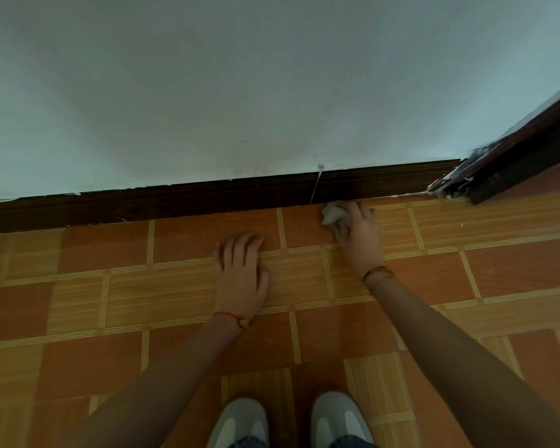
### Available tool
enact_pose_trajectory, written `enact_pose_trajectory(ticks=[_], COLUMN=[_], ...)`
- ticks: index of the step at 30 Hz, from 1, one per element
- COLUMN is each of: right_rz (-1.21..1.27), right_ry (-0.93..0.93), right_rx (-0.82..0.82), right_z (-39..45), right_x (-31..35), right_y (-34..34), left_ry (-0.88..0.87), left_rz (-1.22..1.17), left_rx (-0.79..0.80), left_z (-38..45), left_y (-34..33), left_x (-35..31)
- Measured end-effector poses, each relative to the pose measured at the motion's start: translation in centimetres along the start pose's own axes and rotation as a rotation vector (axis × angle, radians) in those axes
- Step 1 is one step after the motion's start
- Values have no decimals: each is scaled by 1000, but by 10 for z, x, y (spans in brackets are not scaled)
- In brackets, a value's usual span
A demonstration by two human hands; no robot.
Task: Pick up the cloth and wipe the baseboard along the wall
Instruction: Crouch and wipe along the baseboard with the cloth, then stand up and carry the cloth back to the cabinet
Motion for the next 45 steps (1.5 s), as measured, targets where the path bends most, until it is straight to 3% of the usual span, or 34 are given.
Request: enact_pose_trajectory(ticks=[10,15,20,25,36,40,45], right_rz=[-150,-82,-36,52,193,281,345], right_ry=[-332,-463,-248,-48,85,106,90], right_rx=[-211,-330,-215,2,144,221,261], right_z=[17,15,7,-8,-12,0,22], right_x=[-98,-95,-57,-12,45,99,195], right_y=[78,75,45,9,-6,27,116], left_ry=[-74,-82,-77,-71,19,174,277], left_rz=[-11,-5,-8,-4,44,40,-27], left_rx=[141,148,129,133,179,209,163], left_z=[13,10,8,-1,-13,7,31], left_y=[-21,-24,-21,-14,24,85,220], left_x=[-40,-39,-40,-37,-9,7,4])
Point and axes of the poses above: each hand's wrist, its own z-axis towards the middle knuckle, its own y-axis out of the back of the hand, x = y × z, the point moved 5 cm from there along z, towards the middle knuckle, and after that the axes turned 13 degrees about z, right-handed, at the moved point
